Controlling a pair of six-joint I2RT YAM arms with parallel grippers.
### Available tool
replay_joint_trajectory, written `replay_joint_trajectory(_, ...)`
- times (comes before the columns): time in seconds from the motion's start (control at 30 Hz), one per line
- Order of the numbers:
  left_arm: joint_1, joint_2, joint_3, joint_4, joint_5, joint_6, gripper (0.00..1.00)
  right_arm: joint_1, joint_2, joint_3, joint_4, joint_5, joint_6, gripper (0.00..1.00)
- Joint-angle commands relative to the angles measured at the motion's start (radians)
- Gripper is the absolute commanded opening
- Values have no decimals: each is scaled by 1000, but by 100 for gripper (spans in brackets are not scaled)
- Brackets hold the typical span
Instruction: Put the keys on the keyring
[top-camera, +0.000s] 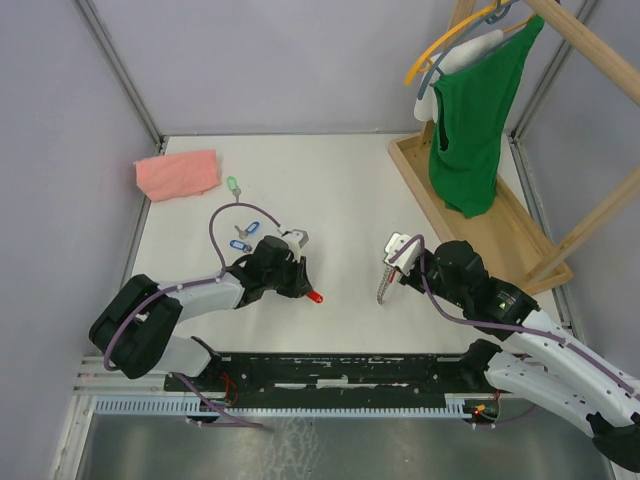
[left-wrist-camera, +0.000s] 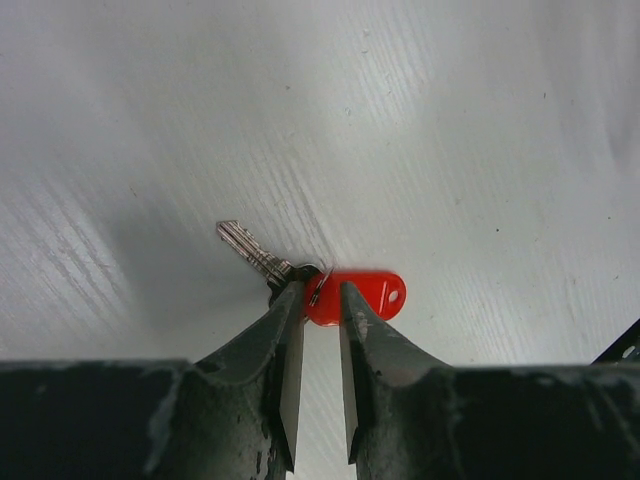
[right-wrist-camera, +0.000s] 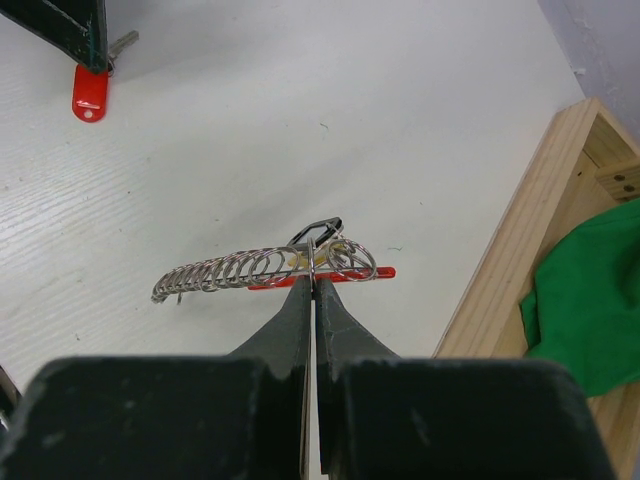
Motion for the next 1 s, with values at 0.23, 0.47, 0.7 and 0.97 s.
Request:
replay_joint_trajectory(0.23, -3, -15, -6, 51, 33, -51, 14, 6, -11, 7, 61, -10, 7, 0)
replay_joint_trajectory(0.47, -31, -44, 79, -83, -84, -19, 3, 8, -12, 8, 60, -9, 6, 0)
replay_joint_trajectory(0.7, -83, 40, 249, -354, -293, -32, 3, 8, -14, 8, 56, -6, 6, 1)
replay_joint_trajectory(0.97, -85, 168, 375, -456, -342, -28, 7, 9, -15, 7, 55, -3, 6, 1)
